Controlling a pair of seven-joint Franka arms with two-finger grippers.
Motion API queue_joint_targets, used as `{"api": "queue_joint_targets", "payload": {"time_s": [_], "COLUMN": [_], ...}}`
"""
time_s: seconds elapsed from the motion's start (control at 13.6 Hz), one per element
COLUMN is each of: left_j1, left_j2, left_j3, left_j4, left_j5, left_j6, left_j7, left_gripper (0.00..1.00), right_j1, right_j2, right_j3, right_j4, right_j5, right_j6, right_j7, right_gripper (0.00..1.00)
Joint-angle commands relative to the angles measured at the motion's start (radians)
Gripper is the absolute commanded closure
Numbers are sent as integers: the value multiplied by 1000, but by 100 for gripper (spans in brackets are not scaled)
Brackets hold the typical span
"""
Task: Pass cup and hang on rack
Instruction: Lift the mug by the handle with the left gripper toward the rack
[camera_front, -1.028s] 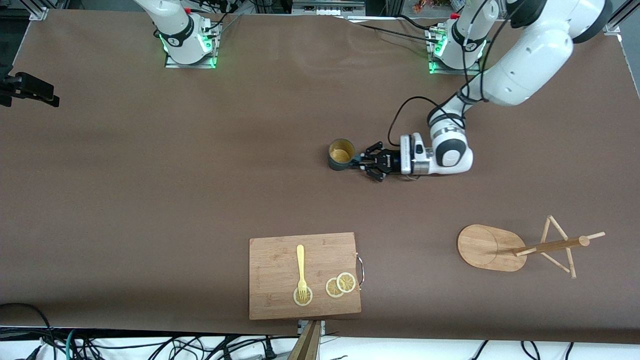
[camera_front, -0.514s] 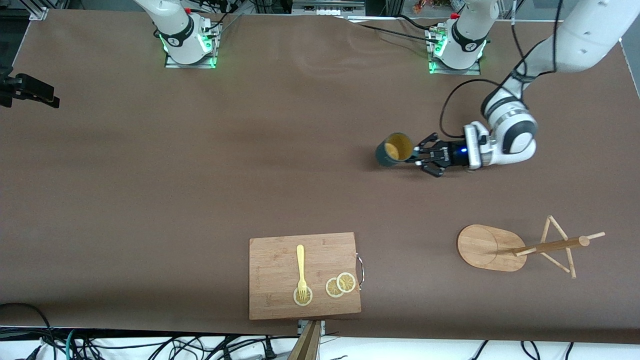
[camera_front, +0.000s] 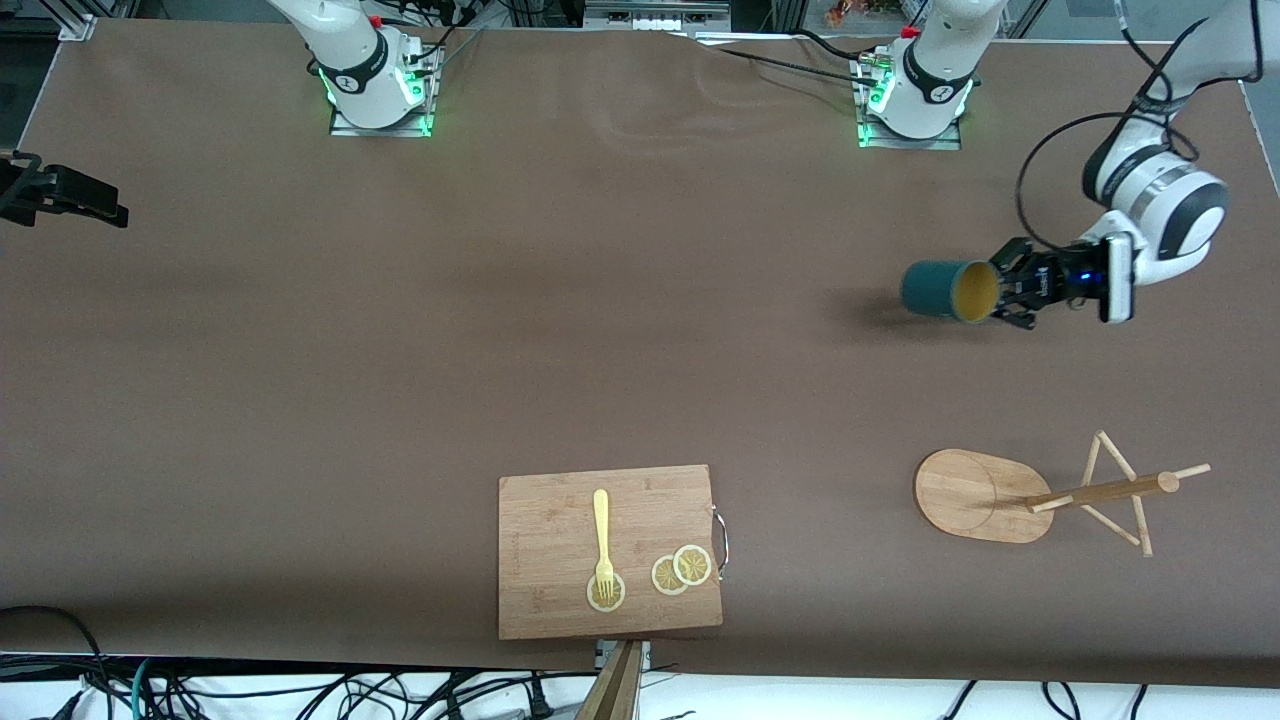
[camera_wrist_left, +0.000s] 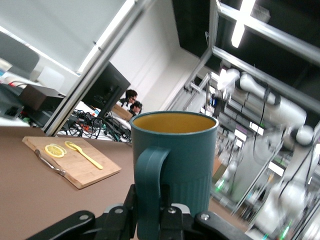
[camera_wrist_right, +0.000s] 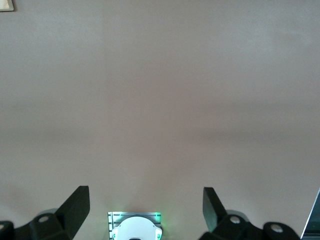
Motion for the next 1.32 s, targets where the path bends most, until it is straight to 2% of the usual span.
{"api": "queue_joint_targets", "payload": {"time_s": [0.0, 0.29, 0.51, 0.73, 0.95, 1.25], "left_j1": [81, 87, 83, 51, -2, -45], "left_j2": [-29, 25, 85, 163, 183, 214], "left_j3": [1, 32, 32, 32, 32, 29], "left_j4": [-6, 49, 169, 290, 342, 370], "left_j5": [36, -5, -38, -91, -163, -228], "left_j6": [-84, -86, -83, -84, -74, -17], "left_j7": [-322, -656, -929, -1116, -1261, -1296], "left_gripper": [100, 100, 100, 100, 100, 100], "right_j1": [-3, -12, -14, -14, -12, -12], "right_j2": [-2, 4, 4, 4, 4, 4], "right_j3": [6, 1, 1, 1, 1, 1], "right_j4": [5, 5, 5, 5, 5, 7], "right_j5": [-4, -1, -1, -1, -1, -3], "right_j6": [0, -1, -1, -1, -1, 0], "right_j7": [11, 10, 10, 10, 10, 10], "right_gripper": [0, 0, 0, 0, 0, 0]}}
